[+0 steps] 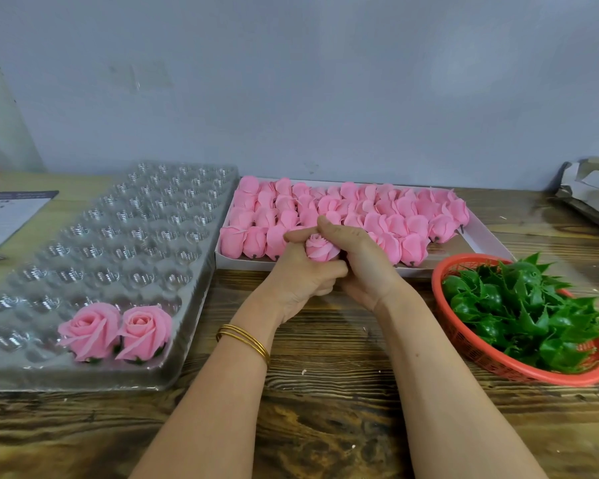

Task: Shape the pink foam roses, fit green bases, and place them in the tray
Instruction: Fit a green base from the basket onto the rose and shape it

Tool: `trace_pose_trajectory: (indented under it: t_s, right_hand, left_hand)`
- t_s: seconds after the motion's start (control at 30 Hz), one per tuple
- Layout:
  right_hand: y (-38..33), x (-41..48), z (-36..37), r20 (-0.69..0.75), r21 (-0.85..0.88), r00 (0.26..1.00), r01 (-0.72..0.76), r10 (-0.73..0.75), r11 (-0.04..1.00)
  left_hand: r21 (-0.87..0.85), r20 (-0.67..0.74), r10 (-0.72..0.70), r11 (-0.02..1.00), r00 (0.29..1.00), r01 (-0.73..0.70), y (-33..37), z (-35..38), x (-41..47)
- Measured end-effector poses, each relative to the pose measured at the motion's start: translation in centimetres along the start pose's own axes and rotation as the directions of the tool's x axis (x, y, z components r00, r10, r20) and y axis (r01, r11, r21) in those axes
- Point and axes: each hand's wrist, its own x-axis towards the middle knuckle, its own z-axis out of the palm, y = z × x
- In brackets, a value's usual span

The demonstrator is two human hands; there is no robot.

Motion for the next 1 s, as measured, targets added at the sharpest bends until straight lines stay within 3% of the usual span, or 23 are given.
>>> trace_pose_trajectory:
  t_s: [0.23,0.5,1.0]
  right_hand:
    - [0.2,0.2,0.0,0.007,0.055,1.0,0.009,-0.009,0.998]
    - [1.0,1.0,-0.5,0.035,0.043,0.99,0.137,-0.139,0.99]
    - [0.8,0.9,-0.3,-0.169,-0.006,0.972,0.163,-0.161,0.987]
  left_hand:
    - [-0.003,-0.023,0.012,1.0,1.0,-0.012,0.3,0.1,-0.1]
    - [0.052,-0.067,0.044,0.998,0.997,-0.04,0.6,0.5,-0.3]
    - [0.212,-0.042,0.085,0.974,0.996,-0.074,0.3,0.2,-0.4]
